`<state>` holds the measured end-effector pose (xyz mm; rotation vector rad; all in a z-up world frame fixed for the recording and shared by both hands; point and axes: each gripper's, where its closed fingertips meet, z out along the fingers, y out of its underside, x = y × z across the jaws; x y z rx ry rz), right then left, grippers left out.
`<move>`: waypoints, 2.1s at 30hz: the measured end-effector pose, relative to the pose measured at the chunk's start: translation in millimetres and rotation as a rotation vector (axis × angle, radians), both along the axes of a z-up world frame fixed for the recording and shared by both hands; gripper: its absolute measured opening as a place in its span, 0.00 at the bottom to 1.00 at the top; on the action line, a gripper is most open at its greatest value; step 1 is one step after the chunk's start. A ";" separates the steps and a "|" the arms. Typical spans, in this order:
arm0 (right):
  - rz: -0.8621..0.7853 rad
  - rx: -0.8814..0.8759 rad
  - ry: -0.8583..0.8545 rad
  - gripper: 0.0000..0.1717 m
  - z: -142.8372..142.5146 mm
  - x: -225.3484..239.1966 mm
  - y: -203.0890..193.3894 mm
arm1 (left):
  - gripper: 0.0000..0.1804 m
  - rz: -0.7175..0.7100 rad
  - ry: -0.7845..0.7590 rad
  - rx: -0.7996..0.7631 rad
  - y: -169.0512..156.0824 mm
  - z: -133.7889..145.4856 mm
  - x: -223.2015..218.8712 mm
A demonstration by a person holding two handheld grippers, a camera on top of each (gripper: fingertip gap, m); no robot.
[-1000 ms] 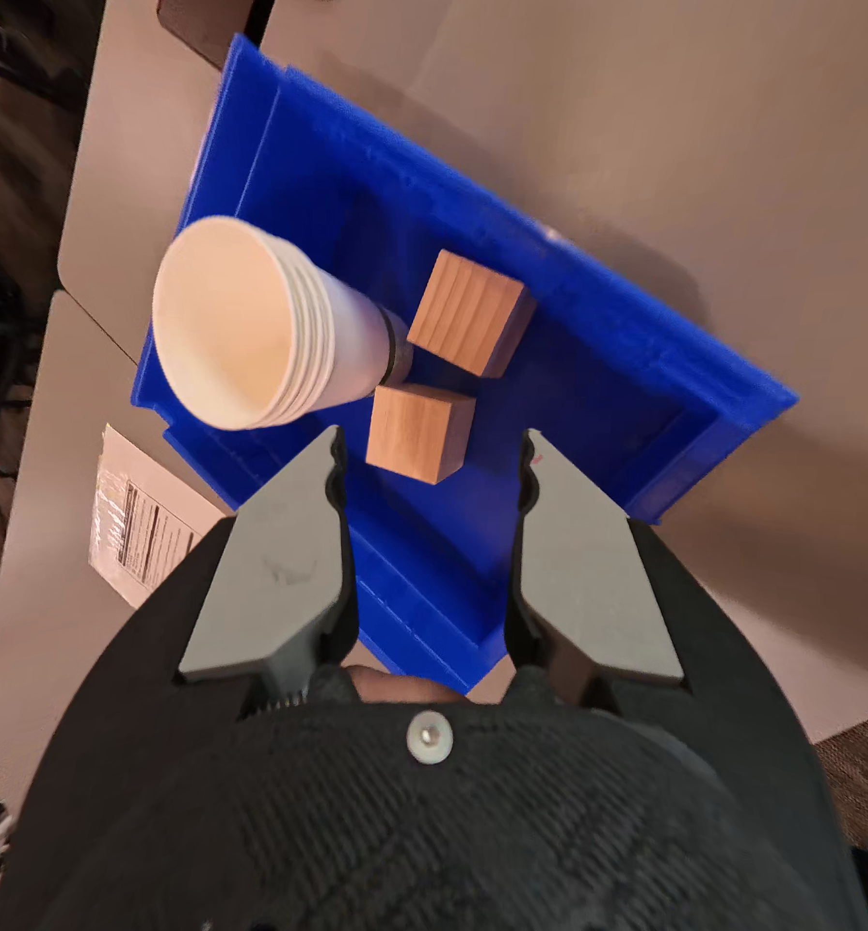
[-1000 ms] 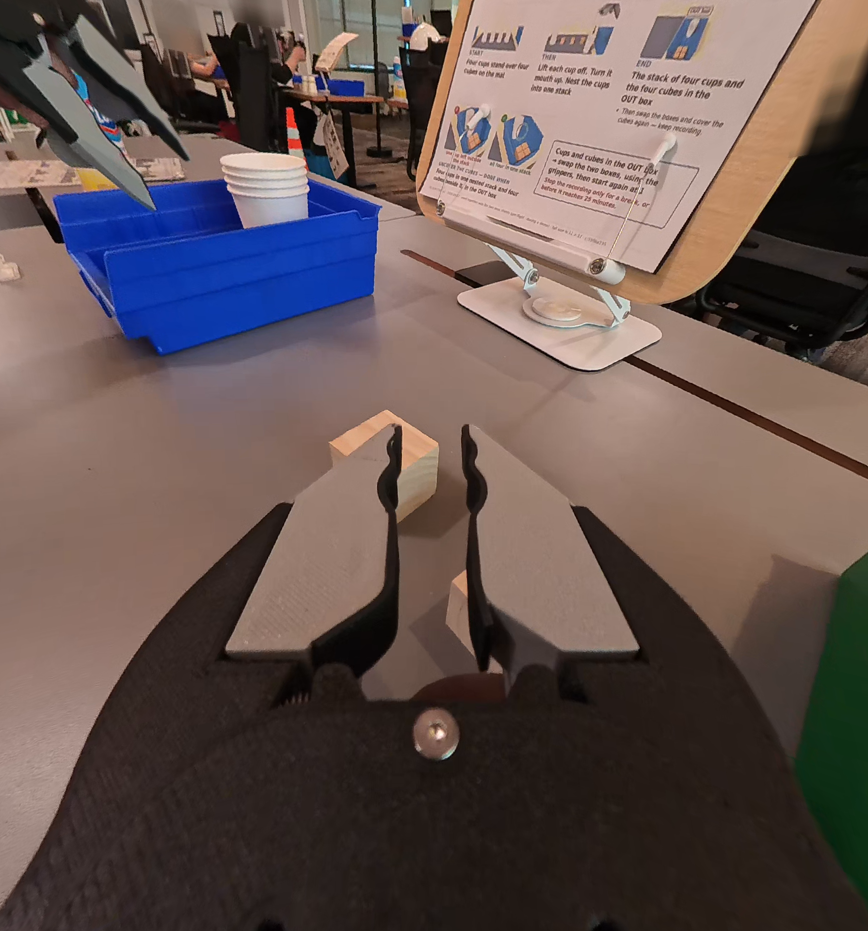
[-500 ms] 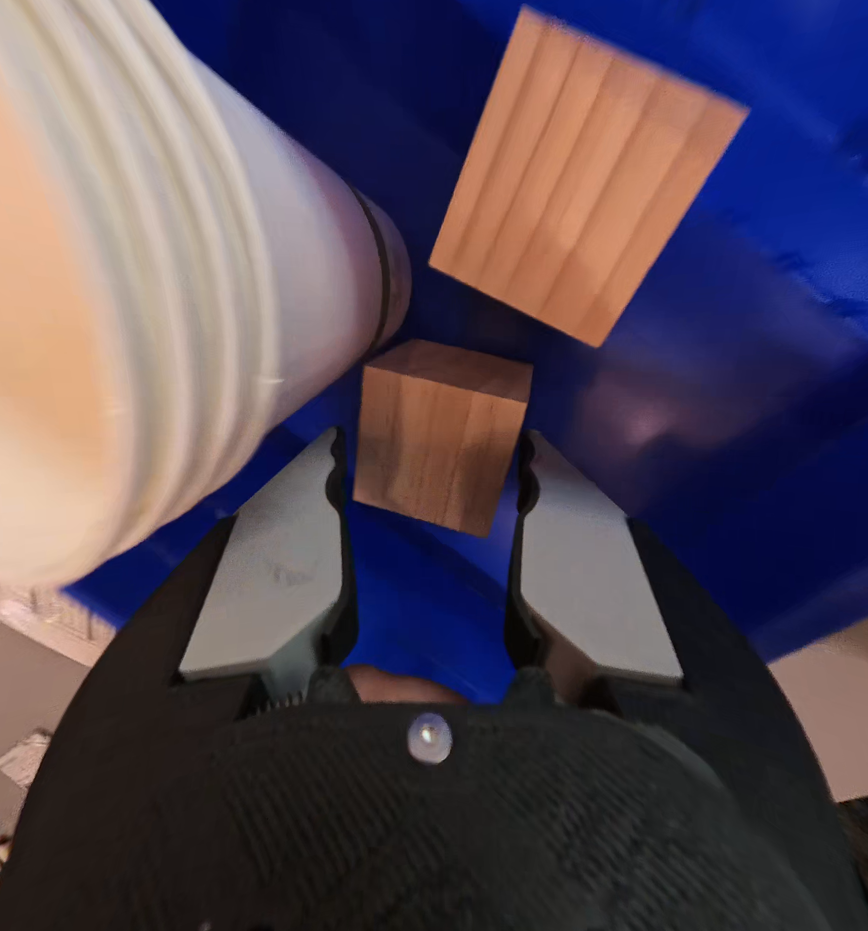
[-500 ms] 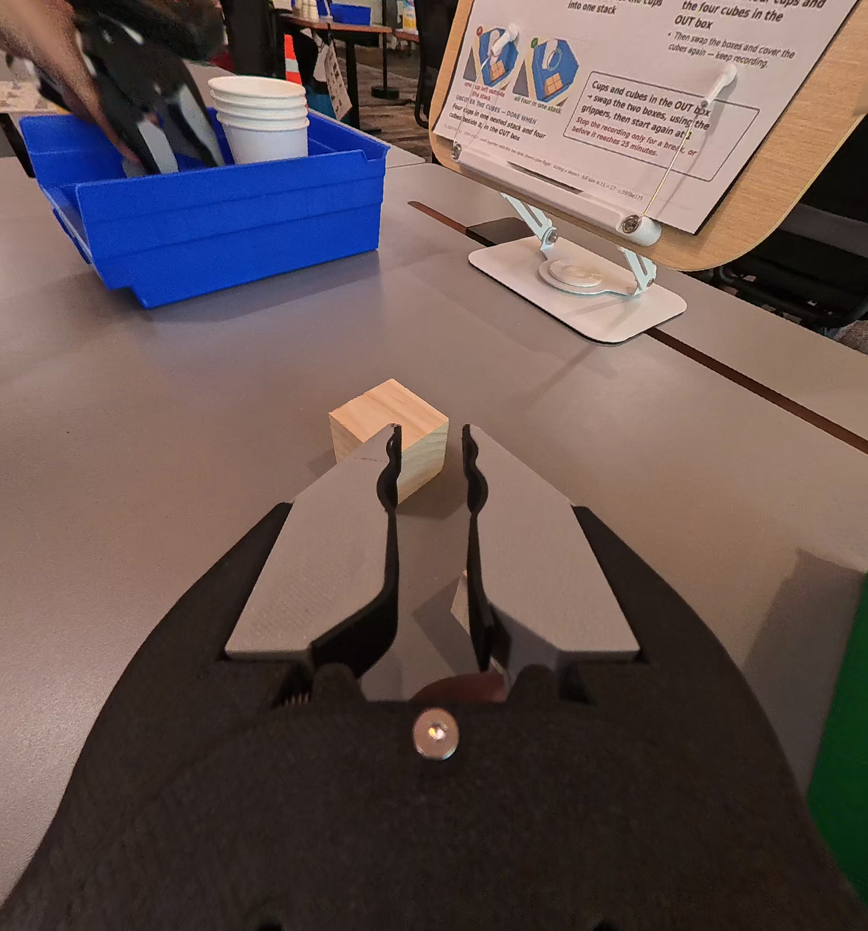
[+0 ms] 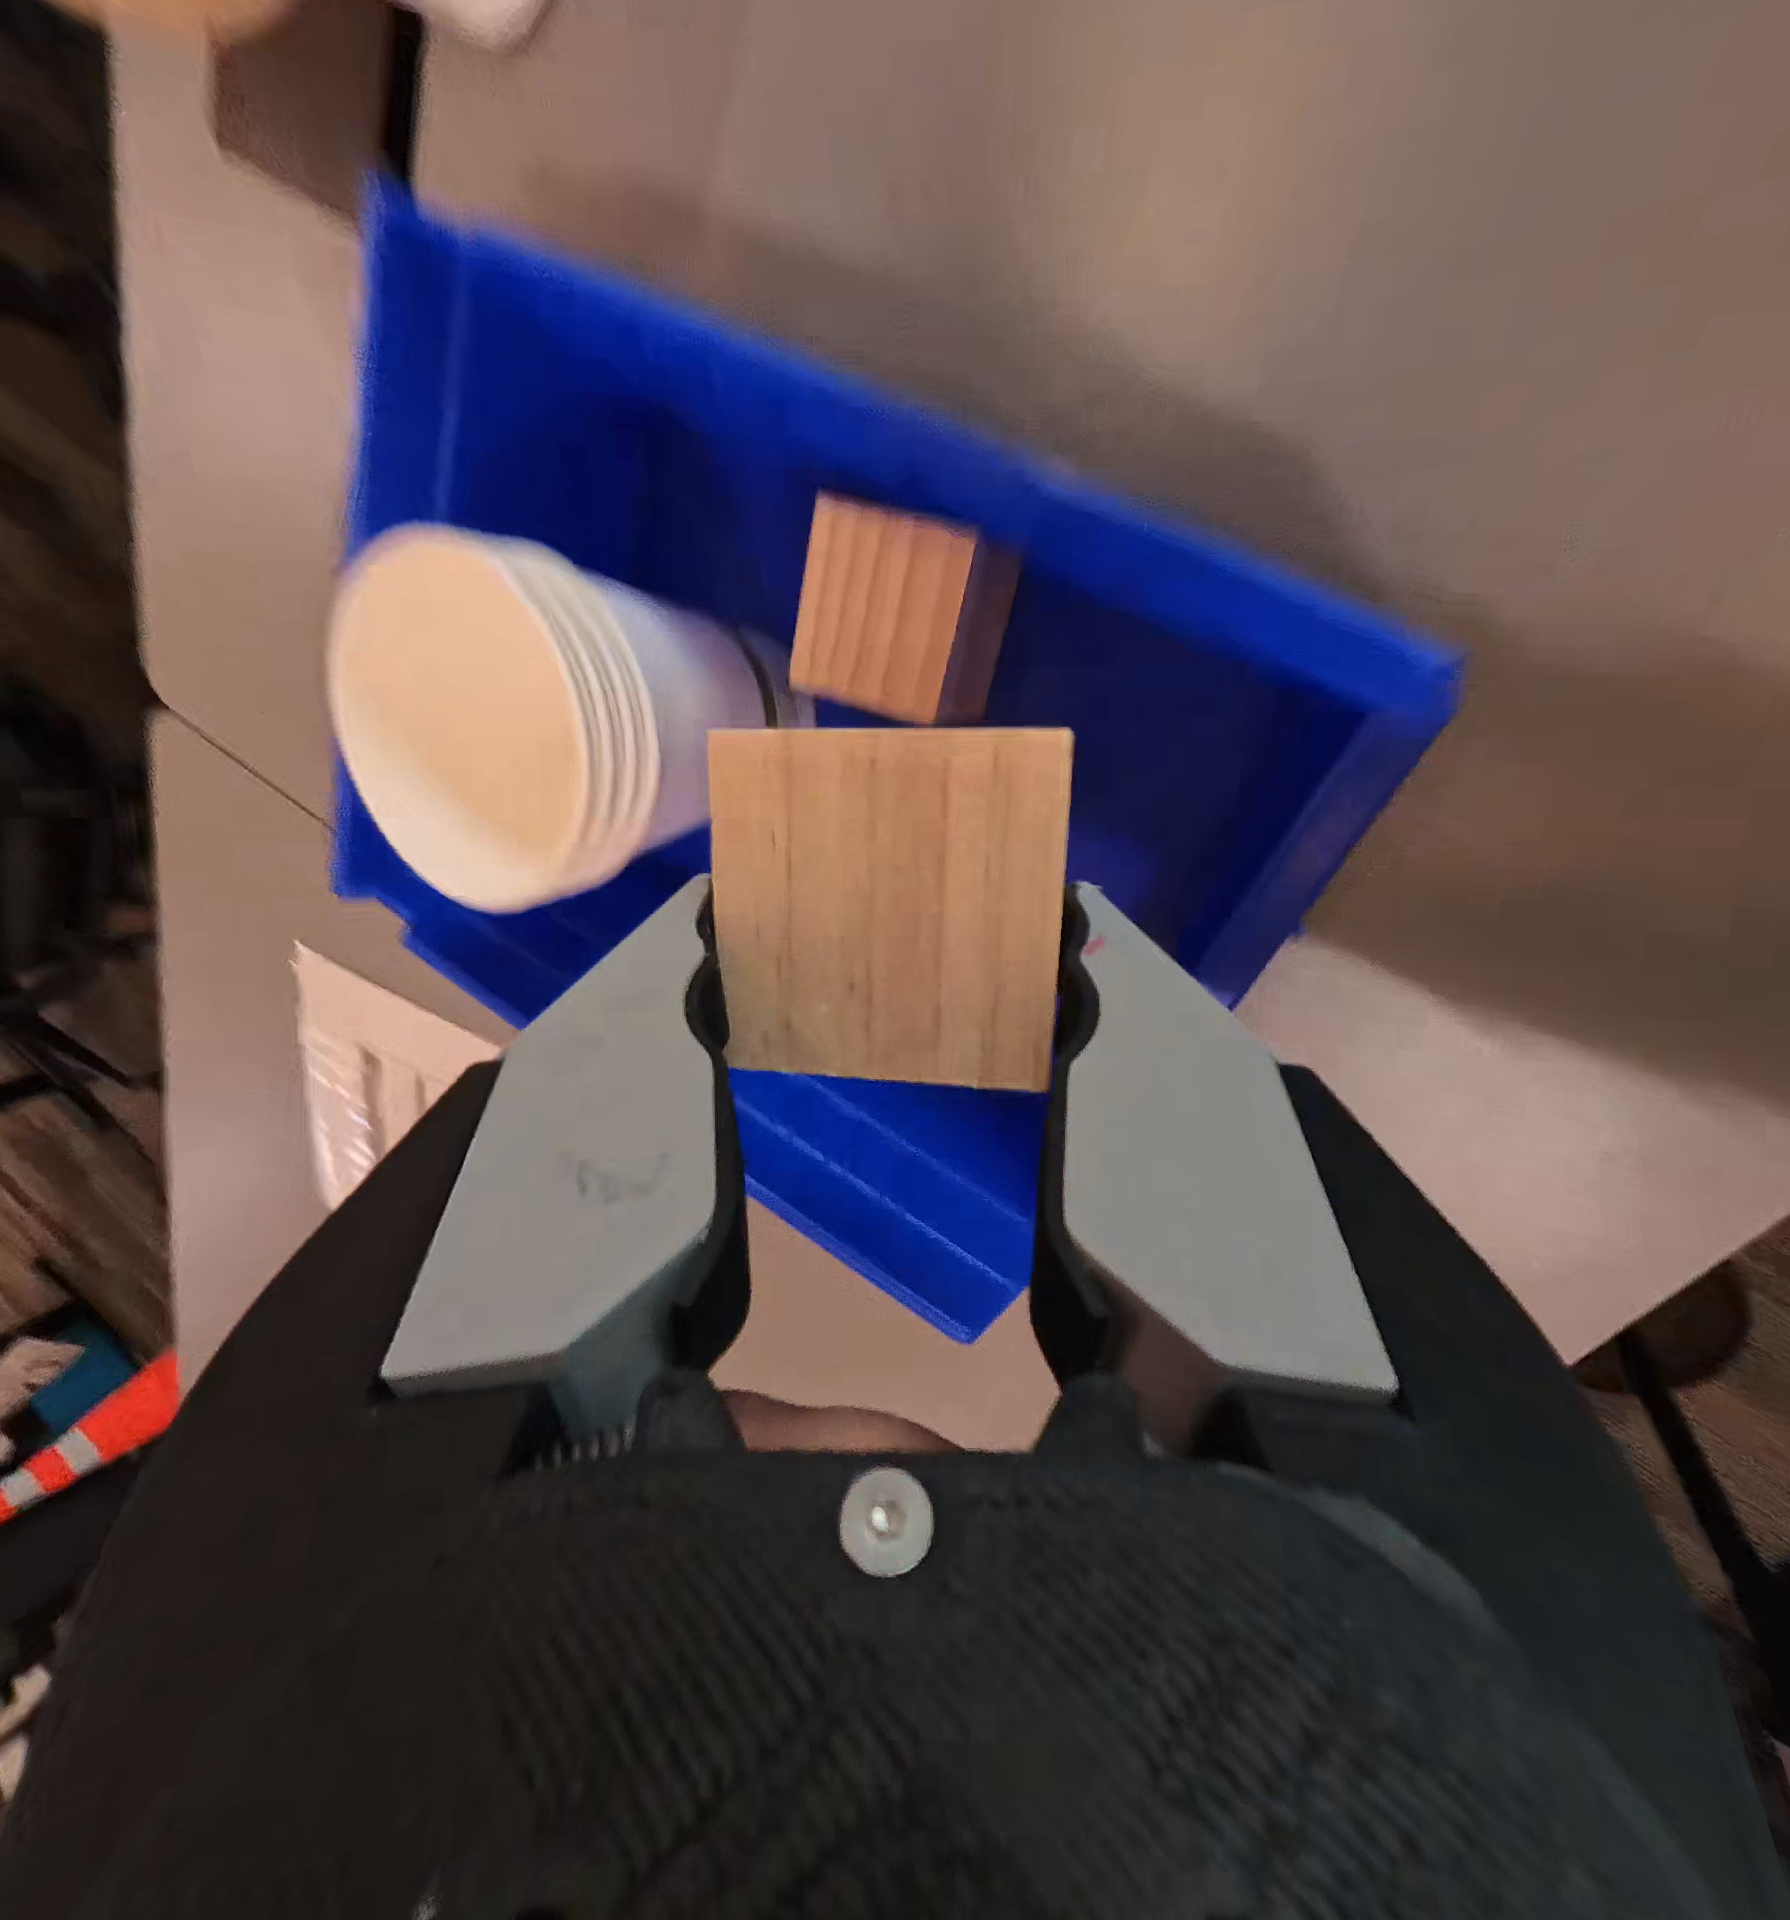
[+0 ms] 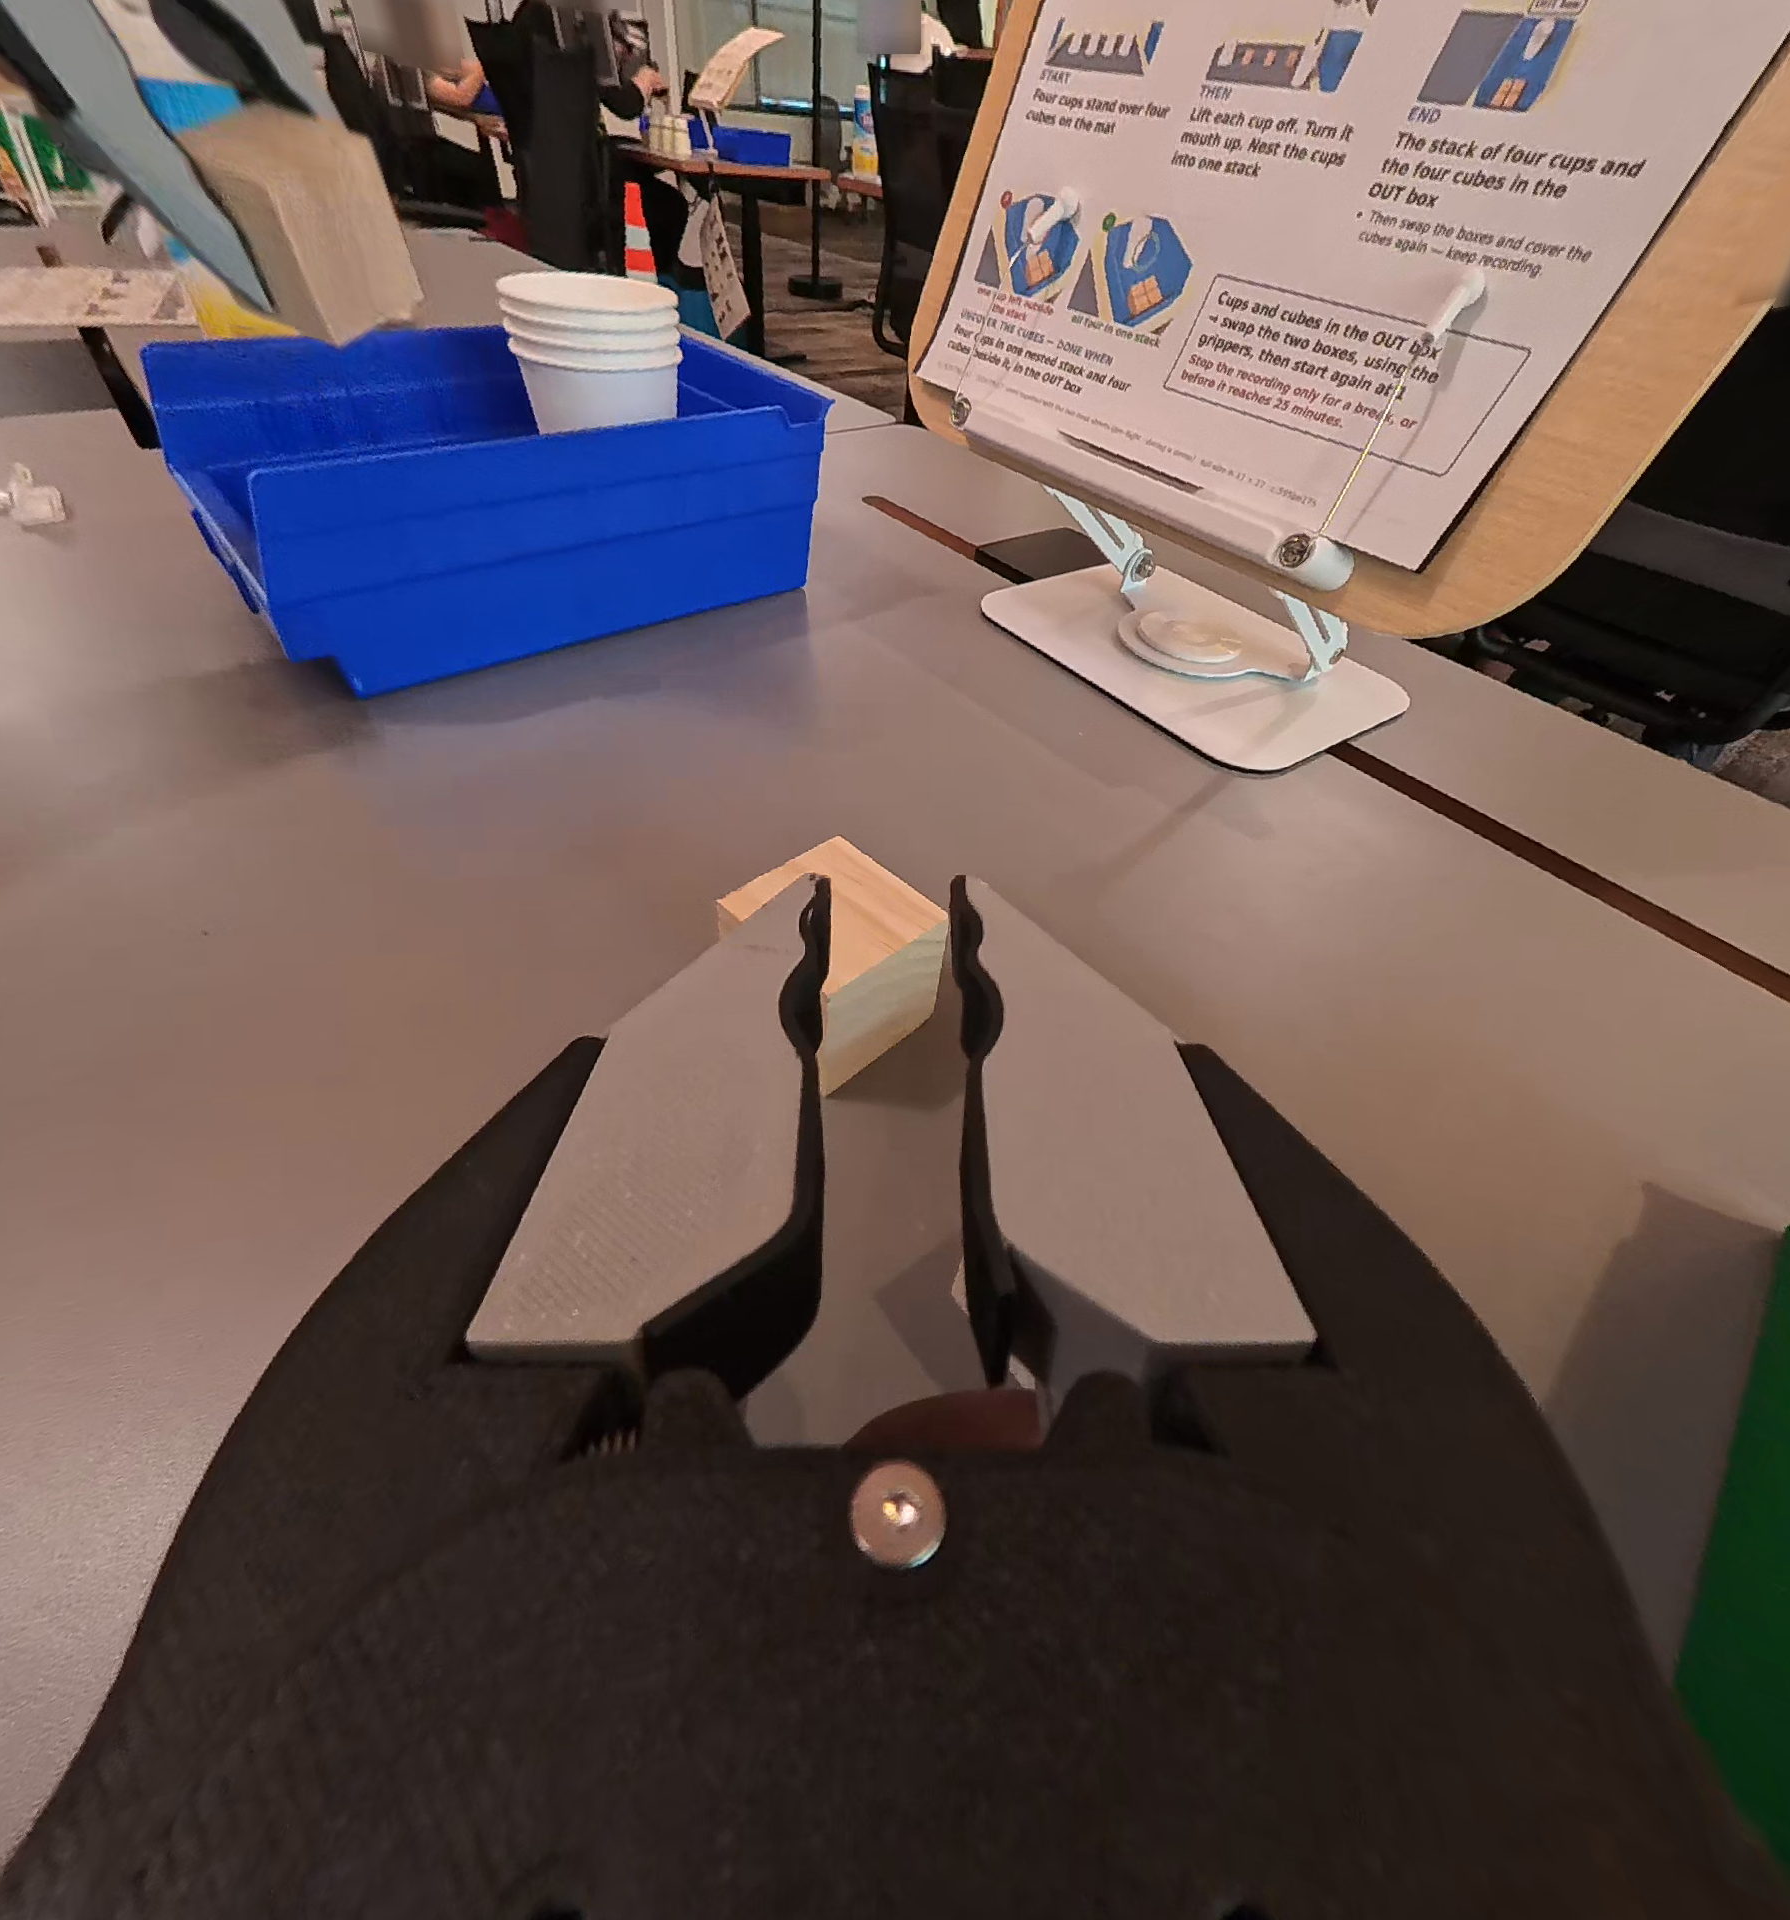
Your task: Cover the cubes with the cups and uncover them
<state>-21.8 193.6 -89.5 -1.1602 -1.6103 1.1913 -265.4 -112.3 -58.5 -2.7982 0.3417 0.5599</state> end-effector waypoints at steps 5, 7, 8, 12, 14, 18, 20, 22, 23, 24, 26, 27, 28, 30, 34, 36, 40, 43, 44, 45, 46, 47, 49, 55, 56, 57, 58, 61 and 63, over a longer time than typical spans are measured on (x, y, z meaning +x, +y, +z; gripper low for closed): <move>-0.009 -0.009 0.008 0.11 0.5 -0.5 3.2 | 0.35 -0.248 0.043 0.025 79.8 24.7 72.8; -0.016 -0.006 0.012 0.11 0.4 -0.7 5.3 | 0.35 -0.335 0.006 0.032 114.3 13.1 101.6; -0.018 -0.006 0.012 0.11 -0.2 -0.9 6.3 | 0.35 -0.367 -0.012 0.027 129.6 3.8 112.6; -0.024 -0.007 -0.003 0.11 -4.5 -2.0 10.1 | 0.35 -0.423 -0.052 -0.065 171.4 -46.4 132.0; -0.018 -0.010 -0.001 0.11 -3.3 -1.6 9.3 | 0.35 -0.418 -0.087 -0.101 183.8 -69.9 134.0; -0.012 -0.006 0.009 0.11 0.2 -0.3 7.5 | 0.34 -0.403 -0.166 -0.130 195.3 -109.1 140.7; -0.008 -0.010 0.015 0.11 2.2 0.4 6.6 | 0.35 -0.400 -0.153 -0.210 184.1 -131.4 132.9; -0.004 -0.012 0.017 0.11 3.3 0.8 5.7 | 0.35 -0.397 -0.120 -0.257 172.9 -143.4 120.5; -0.003 -0.012 0.018 0.11 3.7 1.0 5.3 | 0.35 -0.400 -0.141 -0.231 173.1 -143.0 122.3; -0.003 -0.011 0.019 0.11 3.7 0.9 4.9 | 0.35 -0.398 -0.159 -0.208 173.5 -142.8 124.2; -0.001 -0.008 0.016 0.11 3.0 0.6 4.3 | 0.35 -0.409 -0.172 -0.170 175.3 -142.5 127.8; -0.001 -0.007 0.014 0.11 2.5 0.4 4.0 | 0.35 -0.409 -0.171 -0.163 175.5 -142.5 127.9; -0.001 -0.004 0.012 0.11 1.9 0.3 3.7 | 0.35 -0.409 -0.172 -0.159 175.9 -142.5 128.1; -0.004 0.002 0.010 0.11 1.1 0.1 3.8 | 0.35 -0.419 -0.168 -0.128 180.4 -141.9 128.5; -0.009 -0.002 0.010 0.11 1.3 0.2 5.8 | 0.35 -0.399 -0.191 -0.096 185.8 -142.0 127.9; -0.008 -0.009 0.007 0.11 0.8 0.1 6.3 | 0.35 -0.408 -0.183 -0.098 185.7 -141.9 127.4; -0.006 -0.002 -0.003 0.11 -2.2 -0.7 5.7 | 0.41 -0.406 -0.185 -0.042 191.7 -134.6 129.5; -0.007 0.000 -0.005 0.11 -2.7 -0.6 5.9 | 0.48 -0.377 -0.206 0.045 193.0 -110.4 127.3; -0.008 -0.001 -0.004 0.11 -2.4 -0.7 6.1 | 0.49 -0.374 -0.204 0.074 190.7 -98.3 125.8; -0.008 -0.002 -0.003 0.11 -2.2 -0.7 6.5 | 0.50 -0.369 -0.197 0.110 187.9 -83.3 123.3; -0.009 -0.003 -0.003 0.11 -2.2 -0.8 6.8 | 0.48 -0.366 -0.195 0.160 184.5 -64.9 121.3; -0.012 -0.004 -0.003 0.11 -2.3 -0.9 7.5 | 0.43 -0.362 -0.189 0.225 181.0 -43.8 117.9; -0.017 -0.007 -0.007 0.11 -3.4 -1.7 9.2 | 0.39 -0.296 -0.143 0.411 176.0 2.1 99.3; -0.015 0.002 -0.026 0.11 -8.9 -3.4 7.6 | 0.38 0.456 -0.031 0.708 99.8 32.1 -23.9; -0.015 0.008 -0.028 0.11 -9.7 -3.6 7.1 | 0.41 0.552 -0.062 0.728 85.7 22.0 -34.4; -0.016 0.013 -0.030 0.11 -10.5 -4.0 6.8 | 0.44 0.618 -0.073 0.753 73.8 12.9 -42.6; -0.017 0.017 -0.033 0.11 -11.4 -4.3 6.7 | 0.44 0.665 -0.071 0.779 64.1 5.0 -49.7; -0.019 0.022 -0.041 0.11 -13.7 -5.1 6.5 | 0.46 0.745 -0.149 0.799 51.5 -25.7 -52.0; -0.021 0.023 -0.045 0.11 -14.6 -5.4 6.7 | 0.50 0.775 -0.203 0.762 53.0 -49.6 -49.2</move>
